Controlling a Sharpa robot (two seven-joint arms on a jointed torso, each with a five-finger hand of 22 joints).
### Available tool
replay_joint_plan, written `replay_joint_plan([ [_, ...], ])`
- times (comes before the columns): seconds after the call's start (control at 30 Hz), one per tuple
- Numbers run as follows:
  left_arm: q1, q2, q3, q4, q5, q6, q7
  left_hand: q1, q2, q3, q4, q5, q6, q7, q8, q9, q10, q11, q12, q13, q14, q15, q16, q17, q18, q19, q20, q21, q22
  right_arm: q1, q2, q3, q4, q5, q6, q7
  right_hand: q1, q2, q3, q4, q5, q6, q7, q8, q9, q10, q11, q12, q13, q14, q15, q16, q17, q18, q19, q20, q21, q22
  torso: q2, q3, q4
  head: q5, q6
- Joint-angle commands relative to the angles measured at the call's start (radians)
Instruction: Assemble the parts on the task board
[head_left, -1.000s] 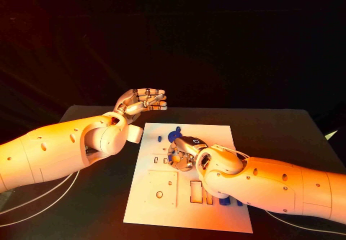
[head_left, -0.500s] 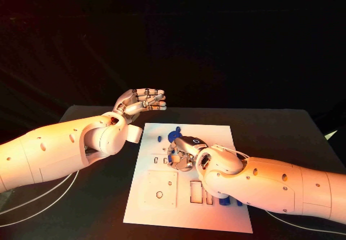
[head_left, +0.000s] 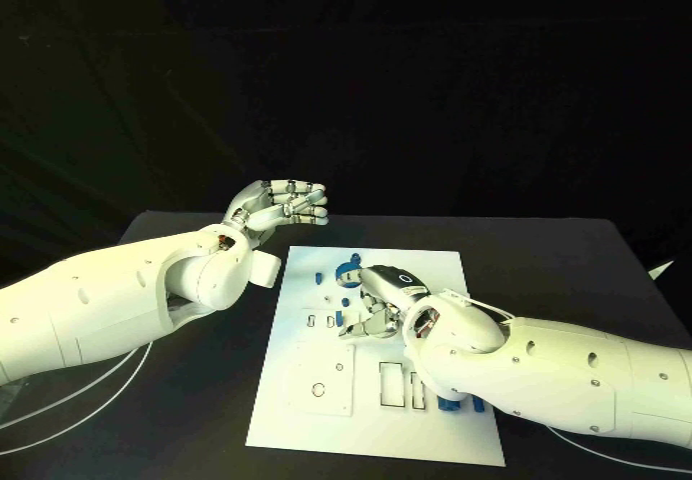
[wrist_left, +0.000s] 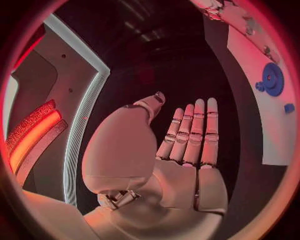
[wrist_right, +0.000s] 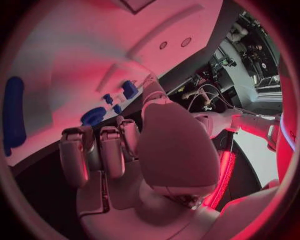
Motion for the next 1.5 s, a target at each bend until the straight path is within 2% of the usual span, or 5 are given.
replay_joint_plan([
  [0.03,0.001,-0.001,0.001,-0.001,-0.087,-0.067,-0.086,-0.014,-0.003,-0.02,0.01,0.002,0.017,0.027,0.01,0.005,0.03,-0.006,0.011,0.004,0.045,-0.013,0.019,0.016,0.007,0.035,-0.014,0.022,0.007,0.014,-0.039,0.001,0.027,0.095,-0.113,0.154,0.003,0.028,0.033,-0.002,0.003,0.104,0.006,0.025,0.039,0.005,-0.003,0.01,0.069,0.091,0.003,-0.003,0.208,-0.003,0.076,0.006,-0.006,0.24,-0.002,0.0001,-0.0017,0.001,-0.001],
  [0.33,0.001,-0.012,0.001,-0.009,-0.222,-0.067,-0.264,-0.031,-0.025,-0.035,0.055,0.004,0.107,-0.048,0.123,0.121,0.218,-0.097,0.135,0.109,0.351,-0.12,0.394,0.302,0.004,0.237,-0.128,0.295,0.153,0.077,-0.185,0.001,0.086,0.447,-0.054,0.403,0.01,0.106,0.084,-0.008,0.003,0.189,-0.015,0.087,0.039,-0.032,-0.023,-0.028,0.034,0.067,-0.014,-0.048,0.126,0.026,0.006,-0.009,-0.123,0.183,-0.009,0.0017,-0.0104,0.009,-0.003],
  [0.47,0.001,-0.014,0.001,-0.013,-0.36,0.046,-0.382,-0.066,-0.027,-0.066,0.071,0.006,0.014,-0.066,0.261,0.261,0.167,-0.121,0.443,0.36,0.43,-0.136,0.91,0.798,-0.02,0.259,-0.147,0.623,0.467,0.098,-0.248,0.001,0.09,0.527,-0.046,0.448,-0.013,0.109,0.074,-0.008,0.003,0.205,-0.022,0.106,0.041,-0.017,-0.028,-0.01,0.047,0.07,-0.02,-0.047,0.132,0.022,0.015,-0.014,-0.112,0.189,-0.015,0.0042,-0.0151,0.015,-0.008],
  [0.73,0.002,-0.002,0.001,-0.01,-0.659,0.261,-0.619,-0.285,0.053,-0.168,0.133,0.002,-0.002,-0.104,0.417,0.384,0.202,-0.151,1.043,0.886,0.539,-0.166,1.151,1.078,-0.079,0.411,-0.166,0.924,0.886,0.125,-0.326,0.005,0.077,0.635,-0.056,0.454,-0.025,0.116,0.071,-0.008,0.008,0.219,-0.027,0.121,0.043,-0.008,-0.033,0.0,0.055,0.073,-0.024,-0.043,0.139,0.019,0.024,-0.018,-0.099,0.196,-0.021,0.007,-0.0132,0.019,-0.021],
  [1.5,0.004,0.107,0.0,-0.044,-0.826,0.494,-0.921,-0.288,0.097,-0.247,0.134,0.002,-0.036,-0.105,0.453,0.417,0.215,-0.152,1.131,0.973,0.549,-0.167,1.175,1.109,-0.088,0.432,-0.169,0.959,0.944,0.14,-0.339,0.008,0.022,0.639,-0.066,0.406,-0.022,0.115,0.072,-0.011,0.042,0.199,-0.025,0.119,0.04,-0.029,-0.032,-0.025,0.033,0.07,-0.024,-0.053,0.124,0.025,0.01,-0.02,-0.128,0.183,-0.021,0.0082,-0.0148,0.032,-0.028],
])
